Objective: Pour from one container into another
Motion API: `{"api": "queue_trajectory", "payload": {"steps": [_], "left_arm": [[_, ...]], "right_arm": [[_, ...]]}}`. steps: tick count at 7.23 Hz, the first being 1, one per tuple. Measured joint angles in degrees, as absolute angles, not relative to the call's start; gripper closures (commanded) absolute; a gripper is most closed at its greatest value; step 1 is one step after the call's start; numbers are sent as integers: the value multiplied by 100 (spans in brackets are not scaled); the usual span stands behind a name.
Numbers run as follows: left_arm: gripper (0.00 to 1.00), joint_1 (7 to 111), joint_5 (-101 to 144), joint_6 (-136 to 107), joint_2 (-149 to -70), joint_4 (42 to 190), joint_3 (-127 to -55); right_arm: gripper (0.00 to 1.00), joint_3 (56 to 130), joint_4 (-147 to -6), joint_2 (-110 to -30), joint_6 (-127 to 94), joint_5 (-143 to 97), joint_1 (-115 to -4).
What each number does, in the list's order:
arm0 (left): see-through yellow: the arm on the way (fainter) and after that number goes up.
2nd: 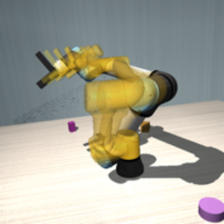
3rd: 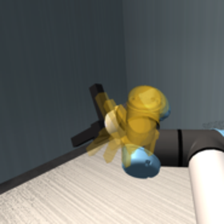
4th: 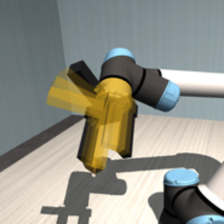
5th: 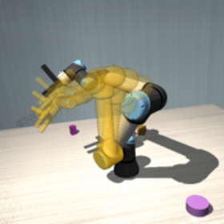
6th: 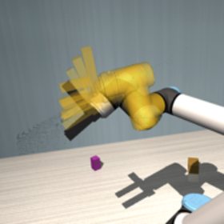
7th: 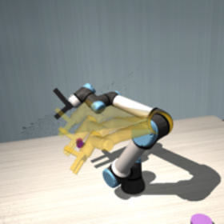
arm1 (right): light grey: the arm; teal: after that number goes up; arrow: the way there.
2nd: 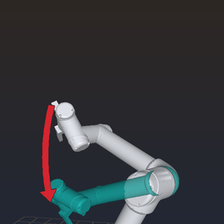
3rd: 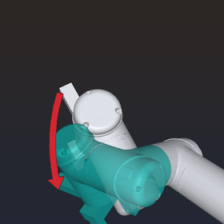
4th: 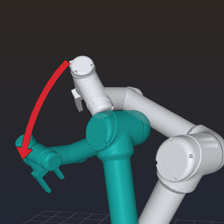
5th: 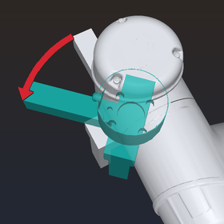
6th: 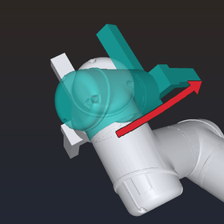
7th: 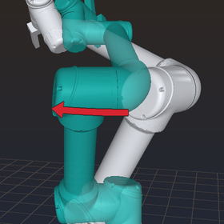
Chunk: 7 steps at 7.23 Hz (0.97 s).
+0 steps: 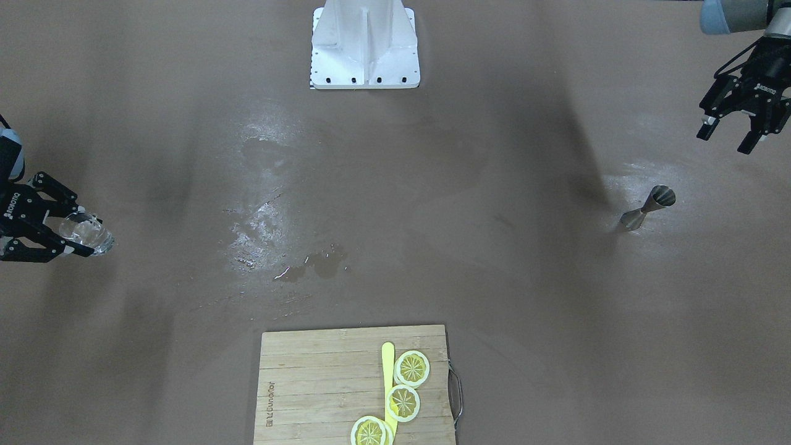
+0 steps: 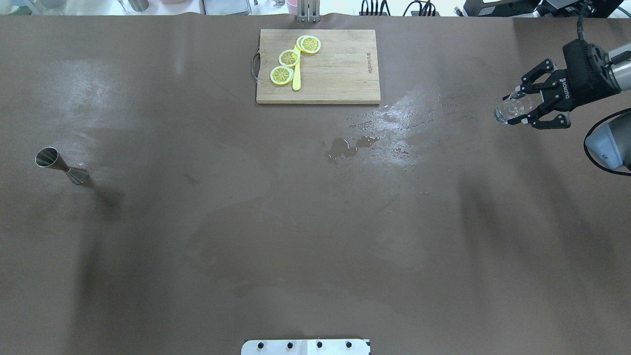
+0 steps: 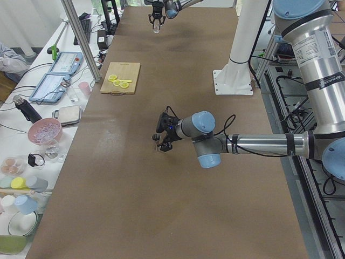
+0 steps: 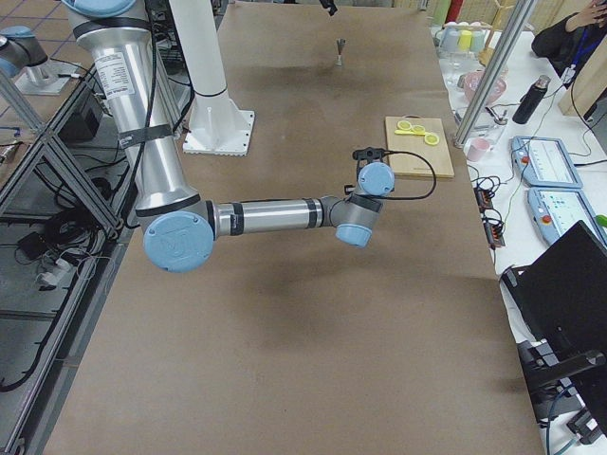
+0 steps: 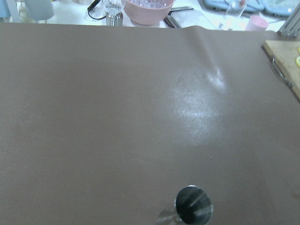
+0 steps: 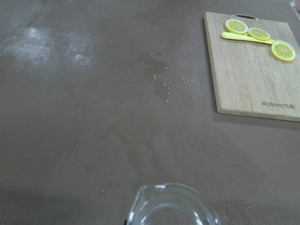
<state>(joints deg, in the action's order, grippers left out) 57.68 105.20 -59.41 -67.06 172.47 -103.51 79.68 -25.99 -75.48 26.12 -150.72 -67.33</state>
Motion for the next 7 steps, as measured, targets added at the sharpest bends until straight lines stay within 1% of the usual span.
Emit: {"api": "queue_trajectory", "payload": {"steps": [3,5,7], "left_arm": [[1,4806,9418,-6196,-6520,17808,-10313],[1,4309,8864,-6202,-6517,18353,-10165],[1,3701,8074,-6203,-6528,18657,-10042]], "right_arm": [[100,9272,-4086,-7792,2518,-15086,-6621],[100,9828,-4717,-7843,2327,-15069,-6517],[100,10243,-4979,-8091,2146,-15036,-6381]]}}
